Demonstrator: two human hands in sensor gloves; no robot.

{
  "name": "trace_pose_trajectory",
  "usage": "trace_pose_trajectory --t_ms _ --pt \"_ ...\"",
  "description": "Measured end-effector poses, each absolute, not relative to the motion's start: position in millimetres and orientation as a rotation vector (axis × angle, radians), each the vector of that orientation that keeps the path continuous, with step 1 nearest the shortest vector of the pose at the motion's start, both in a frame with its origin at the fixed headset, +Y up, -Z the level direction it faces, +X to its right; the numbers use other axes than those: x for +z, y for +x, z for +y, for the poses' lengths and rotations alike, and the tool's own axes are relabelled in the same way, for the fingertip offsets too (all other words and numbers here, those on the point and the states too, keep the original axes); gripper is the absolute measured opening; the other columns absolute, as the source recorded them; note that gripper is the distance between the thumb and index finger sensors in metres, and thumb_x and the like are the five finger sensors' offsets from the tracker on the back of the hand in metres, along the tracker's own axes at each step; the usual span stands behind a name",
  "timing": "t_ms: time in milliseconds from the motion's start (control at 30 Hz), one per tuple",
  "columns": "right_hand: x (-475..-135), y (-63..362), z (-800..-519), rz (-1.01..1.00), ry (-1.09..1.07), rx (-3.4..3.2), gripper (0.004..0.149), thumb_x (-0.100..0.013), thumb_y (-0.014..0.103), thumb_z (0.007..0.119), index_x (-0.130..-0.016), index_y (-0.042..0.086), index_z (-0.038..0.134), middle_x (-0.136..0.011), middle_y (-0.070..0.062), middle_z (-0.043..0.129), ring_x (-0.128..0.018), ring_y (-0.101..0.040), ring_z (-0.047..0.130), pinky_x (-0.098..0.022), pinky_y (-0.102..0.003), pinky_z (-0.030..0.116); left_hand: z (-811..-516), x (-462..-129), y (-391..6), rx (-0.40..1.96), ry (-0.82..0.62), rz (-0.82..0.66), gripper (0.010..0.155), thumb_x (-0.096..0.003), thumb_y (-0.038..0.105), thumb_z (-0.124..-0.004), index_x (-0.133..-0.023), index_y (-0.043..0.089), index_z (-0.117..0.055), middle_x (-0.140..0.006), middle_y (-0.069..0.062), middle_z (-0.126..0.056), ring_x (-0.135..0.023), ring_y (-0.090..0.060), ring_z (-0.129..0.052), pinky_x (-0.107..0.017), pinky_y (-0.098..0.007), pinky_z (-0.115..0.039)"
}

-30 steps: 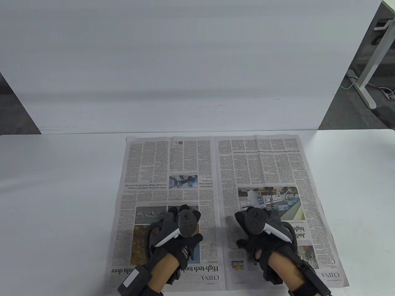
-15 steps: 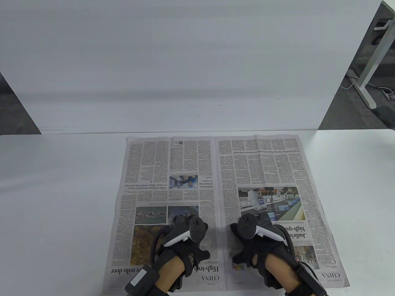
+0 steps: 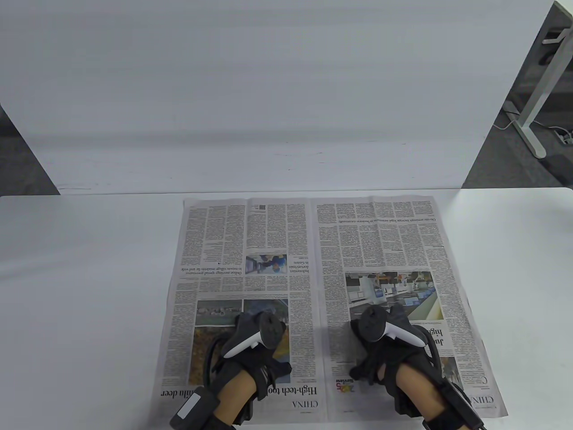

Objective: Unfold folded newspaper and lay flat

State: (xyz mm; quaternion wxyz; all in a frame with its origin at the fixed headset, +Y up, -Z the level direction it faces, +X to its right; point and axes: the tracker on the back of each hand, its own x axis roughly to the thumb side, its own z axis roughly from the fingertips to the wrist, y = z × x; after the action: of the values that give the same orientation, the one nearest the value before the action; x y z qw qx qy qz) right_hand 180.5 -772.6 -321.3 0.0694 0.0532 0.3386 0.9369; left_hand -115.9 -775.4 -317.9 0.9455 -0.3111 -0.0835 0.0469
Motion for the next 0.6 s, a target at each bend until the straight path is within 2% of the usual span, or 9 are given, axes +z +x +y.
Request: trace_pose_trajectory --t_ms 600 --pt "-332 245 -772 1.012 -0.077 2.747 0.101 -0.037 0.059 0.088 -0.101 0.035 0.013 -0.108 -0.013 -0.006 -0.092 -0.057 -0.003 -0.051 -0.088 0.033 -775 -329 -164 0.161 -0.642 -0.025 0.087 -0.0441 0.062 -0.074 -0.102 0.042 -0.013 -0.11 -0.003 0.007 -0.099 -0.05 0.007 -0.066 -0.077 -0.018"
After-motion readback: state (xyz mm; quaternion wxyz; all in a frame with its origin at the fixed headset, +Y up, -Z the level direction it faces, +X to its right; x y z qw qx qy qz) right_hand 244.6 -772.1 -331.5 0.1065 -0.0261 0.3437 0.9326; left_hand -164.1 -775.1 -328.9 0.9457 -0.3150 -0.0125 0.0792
